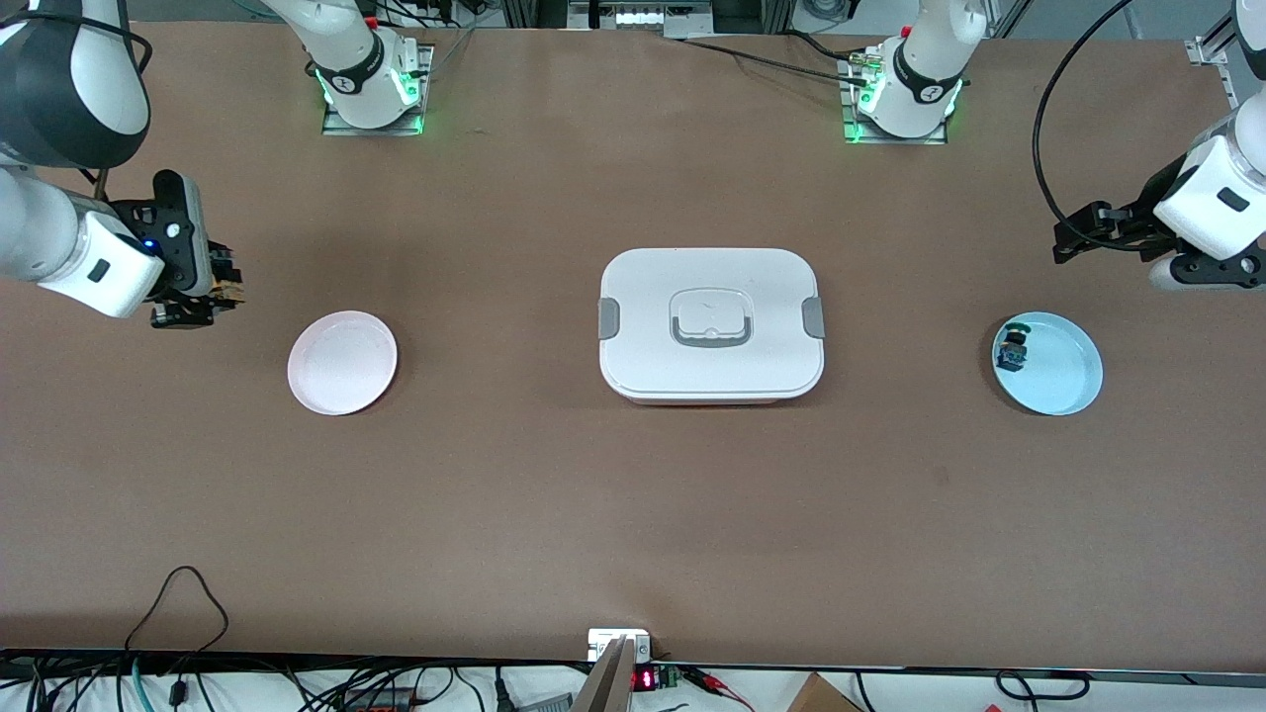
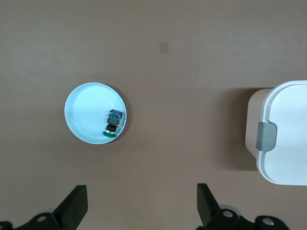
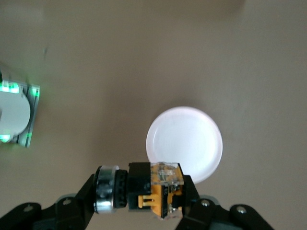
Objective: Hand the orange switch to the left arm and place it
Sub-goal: 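Lift the orange switch off the white plate with the right gripper, then carry the switch over the box with the right gripper while the left gripper approaches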
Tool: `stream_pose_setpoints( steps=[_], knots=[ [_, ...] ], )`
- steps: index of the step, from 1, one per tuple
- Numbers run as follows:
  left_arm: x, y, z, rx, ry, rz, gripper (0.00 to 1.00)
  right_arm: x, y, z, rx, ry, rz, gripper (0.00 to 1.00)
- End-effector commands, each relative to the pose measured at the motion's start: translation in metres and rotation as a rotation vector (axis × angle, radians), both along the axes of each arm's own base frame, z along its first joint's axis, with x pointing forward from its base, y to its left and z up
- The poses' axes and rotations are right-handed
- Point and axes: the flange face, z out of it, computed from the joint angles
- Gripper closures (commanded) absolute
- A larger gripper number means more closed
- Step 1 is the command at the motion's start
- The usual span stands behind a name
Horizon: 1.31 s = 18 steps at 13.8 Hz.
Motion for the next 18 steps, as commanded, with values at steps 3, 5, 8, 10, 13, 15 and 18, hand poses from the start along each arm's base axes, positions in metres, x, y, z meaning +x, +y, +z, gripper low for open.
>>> stream_pose_setpoints(
  steps=[3, 5, 8, 10, 13, 15, 18],
  knots=[
    [-0.001, 0.002, 0.006, -0.01, 0.002, 0.003, 0.0, 0.026, 0.04, -0.039, 0.409, 0.048, -0.095, 0.98],
    [0.0, 0.001, 0.005, -0.01, 0.003, 0.003, 0.0, 0.039, 0.065, -0.069, 0.663, 0.088, -0.129, 0.98],
    [0.0, 0.002, 0.004, -0.01, 0.006, 0.003, 0.0, 0.047, 0.111, -0.089, 0.968, 0.119, -0.148, 0.98],
    [0.0, 0.001, 0.004, -0.01, 0.006, 0.003, 0.0, 0.048, 0.138, -0.081, 1.127, 0.118, -0.17, 0.98],
    [0.0, -0.001, 0.004, -0.017, 0.006, 0.003, 0.0, 0.05, 0.141, -0.075, 1.182, 0.116, -0.19, 0.98],
    [-0.003, -0.003, -0.001, -0.018, 0.038, -0.001, 0.0, 0.049, 0.146, -0.075, 1.196, 0.118, -0.185, 0.98],
    [0.0, -0.016, -0.029, -0.023, 0.143, -0.018, 0.0, 0.039, 0.193, -0.079, 1.3, 0.186, -0.236, 0.96]
  ],
)
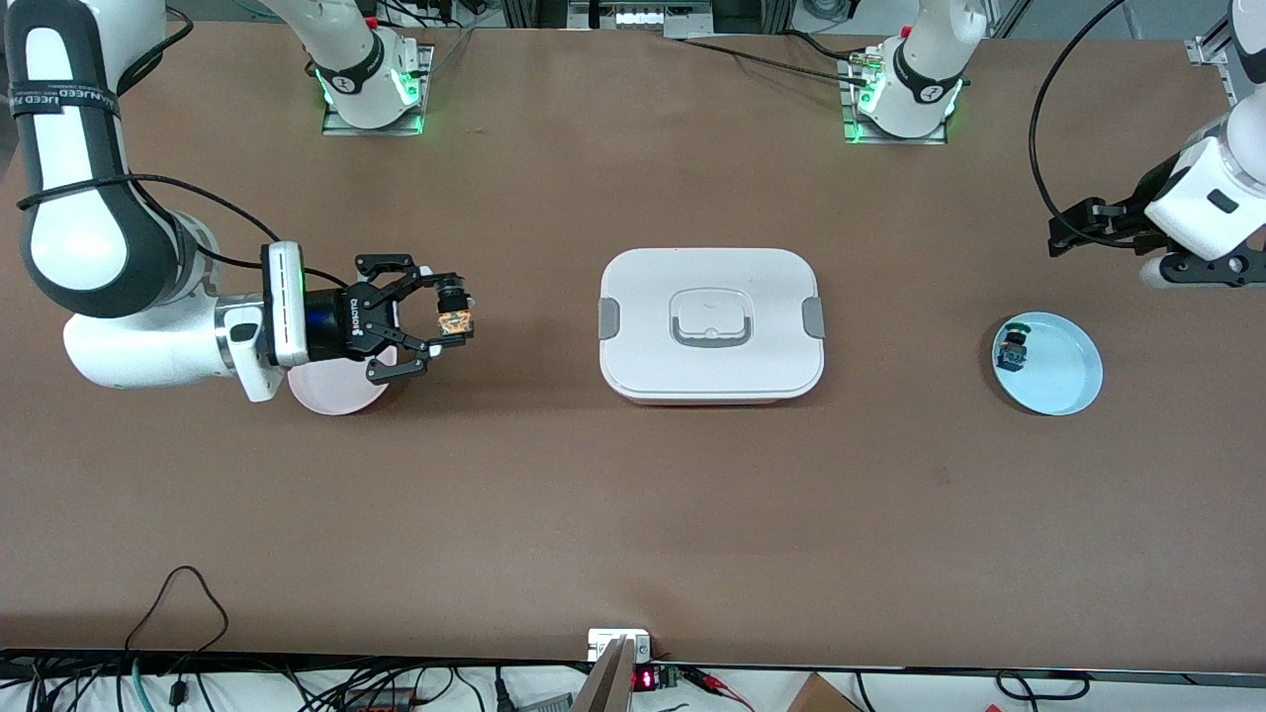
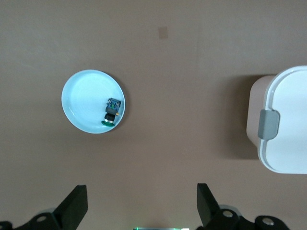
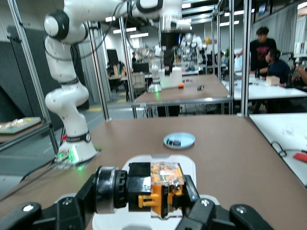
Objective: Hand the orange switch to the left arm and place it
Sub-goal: 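Carry the switch over the box with the right gripper while the left gripper approaches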
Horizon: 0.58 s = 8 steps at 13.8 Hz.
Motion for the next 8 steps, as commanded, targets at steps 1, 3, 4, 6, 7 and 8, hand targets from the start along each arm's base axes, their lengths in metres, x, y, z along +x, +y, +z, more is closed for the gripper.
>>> stream_pose_setpoints(
  steps=[1, 3, 4, 6, 7, 8],
  knots=[
    [0.002, -0.018, -0.026, -0.077, 0.117, -0.011, 0.0, -0.009, 0.048, 0.002, 0.115, 0.046, -0.02, 0.96],
    [0.001, -0.034, -0.038, -0.283, 0.198, 0.022, 0.0, -0.01, 0.096, 0.006, 0.132, 0.043, -0.13, 0.96],
    [0.0, -0.04, -0.034, -0.398, 0.21, 0.041, 0.0, -0.017, 0.128, 0.01, 0.165, 0.063, -0.171, 0.96],
    [0.001, -0.053, -0.029, -0.57, 0.221, 0.063, 0.0, -0.039, 0.184, 0.014, 0.2, 0.101, -0.209, 0.96],
    [0.003, -0.062, -0.027, -0.656, 0.225, 0.071, 0.0, -0.049, 0.209, 0.018, 0.179, 0.097, -0.25, 0.96],
    [0.006, -0.071, -0.025, -0.752, 0.231, 0.081, 0.0, -0.061, 0.234, 0.02, 0.159, 0.095, -0.27, 0.96]
  ],
)
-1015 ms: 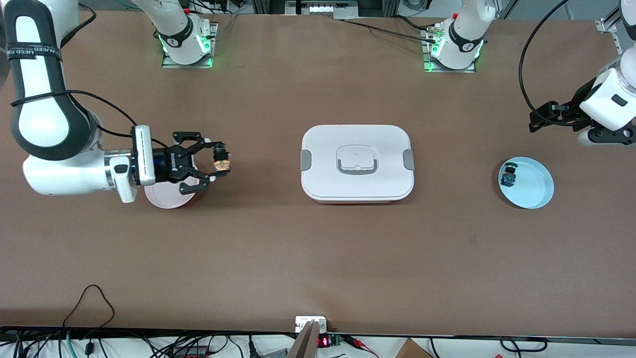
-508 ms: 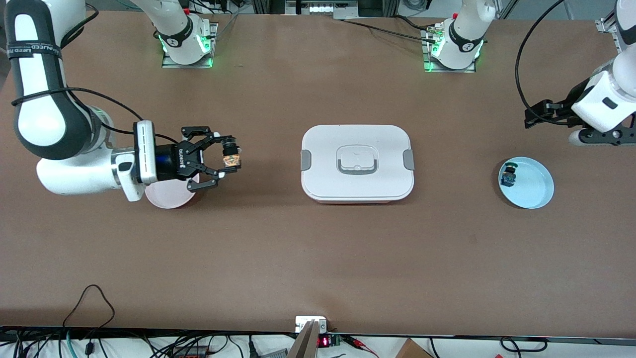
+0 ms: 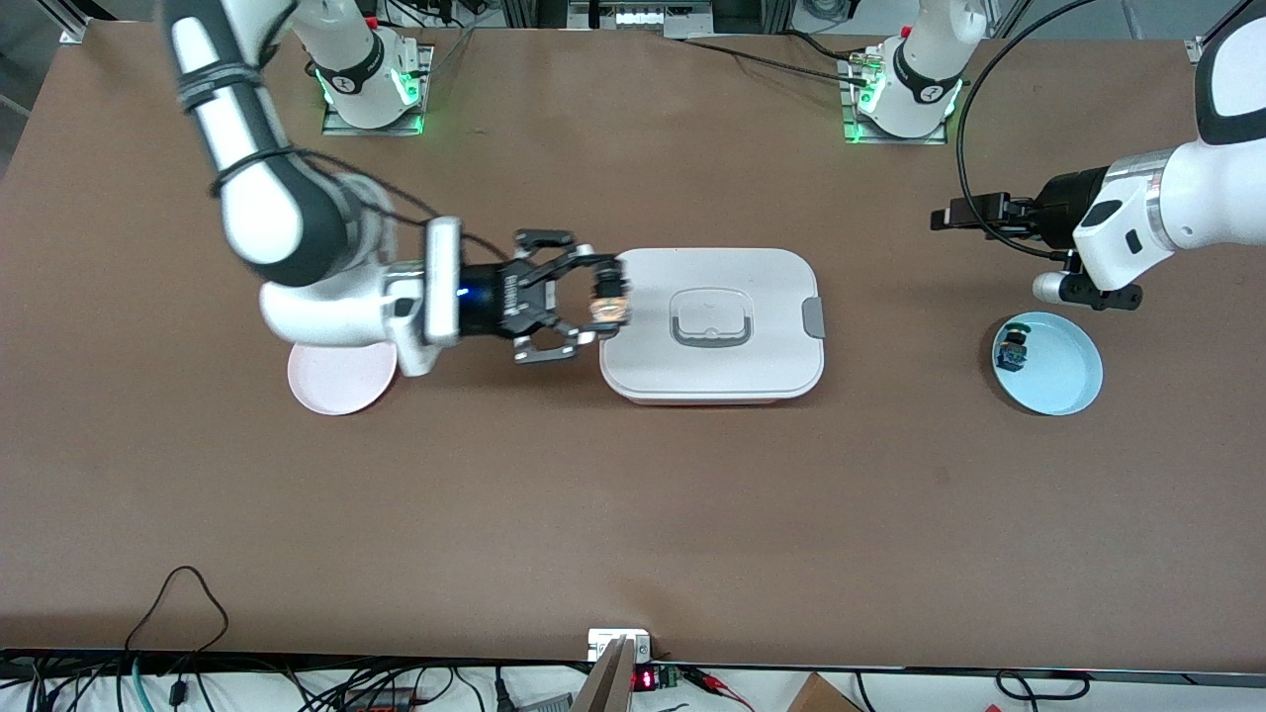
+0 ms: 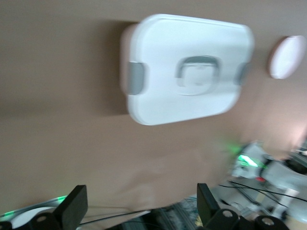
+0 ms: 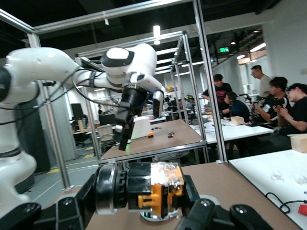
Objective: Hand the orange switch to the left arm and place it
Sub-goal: 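Carry the switch over the box with the right gripper while the left gripper approaches, then close the left gripper on the switch held by the right gripper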
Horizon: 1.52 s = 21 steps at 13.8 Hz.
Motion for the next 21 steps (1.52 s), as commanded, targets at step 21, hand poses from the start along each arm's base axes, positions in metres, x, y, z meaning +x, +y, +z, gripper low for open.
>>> stream_pose_setpoints(
  steps=[21],
  knots=[
    [0.038, -0.14, -0.096, -0.893, -0.029, 0.27, 0.0, -0.045, 0.105, 0.002, -0.052, 0.02, -0.114, 0.96]
  ],
)
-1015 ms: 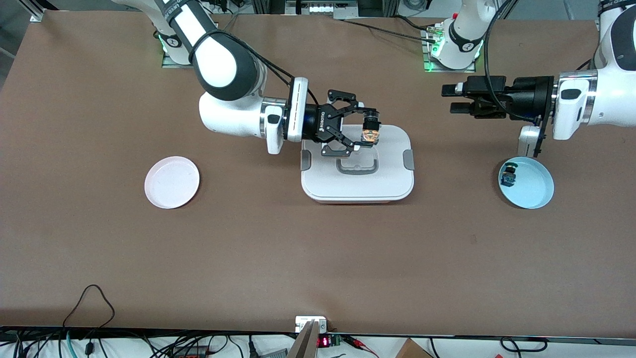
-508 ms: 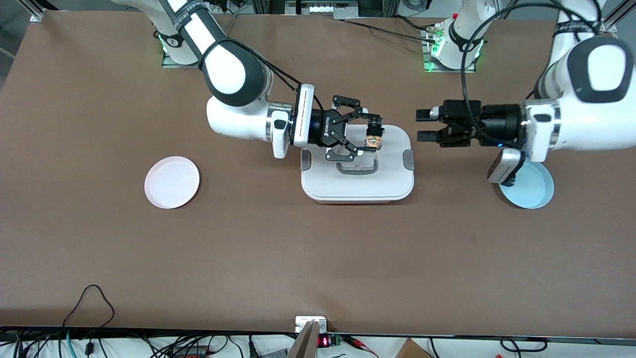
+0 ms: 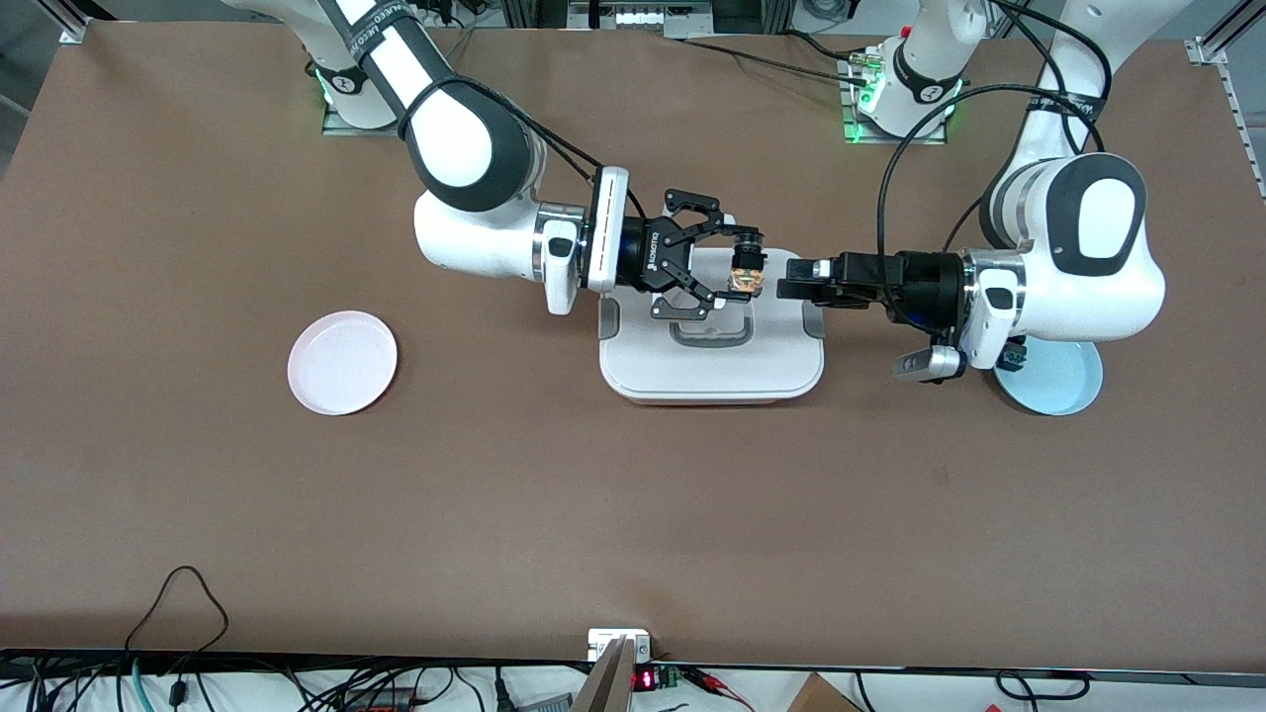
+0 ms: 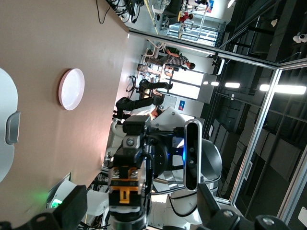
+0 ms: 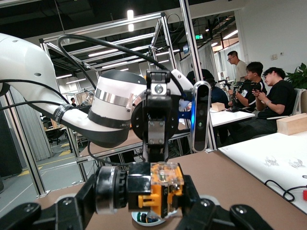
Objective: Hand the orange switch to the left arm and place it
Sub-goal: 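Close the left gripper on the switch held by the right gripper, then open the right gripper while the left gripper carries the switch away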
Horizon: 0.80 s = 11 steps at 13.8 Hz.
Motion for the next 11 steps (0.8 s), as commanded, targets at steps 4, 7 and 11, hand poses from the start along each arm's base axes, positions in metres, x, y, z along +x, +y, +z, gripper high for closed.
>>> stream_pose_setpoints(
  steps=[4, 7, 11],
  knots=[
    [-0.0129, -0.0323, -0.0126, -0.048, 0.031, -0.027, 0.26, 0.0016, 0.0056, 0.0051, 0.005, -0.019, -0.017, 0.96],
    [-0.0117, -0.029, -0.0134, -0.048, 0.04, -0.023, 0.62, 0.0022, 0.005, 0.005, 0.004, -0.02, -0.018, 0.96],
    [-0.0122, -0.0267, -0.009, -0.058, 0.037, -0.031, 0.92, 0.0027, 0.0043, 0.0046, 0.0, -0.02, -0.023, 0.95]
  ],
)
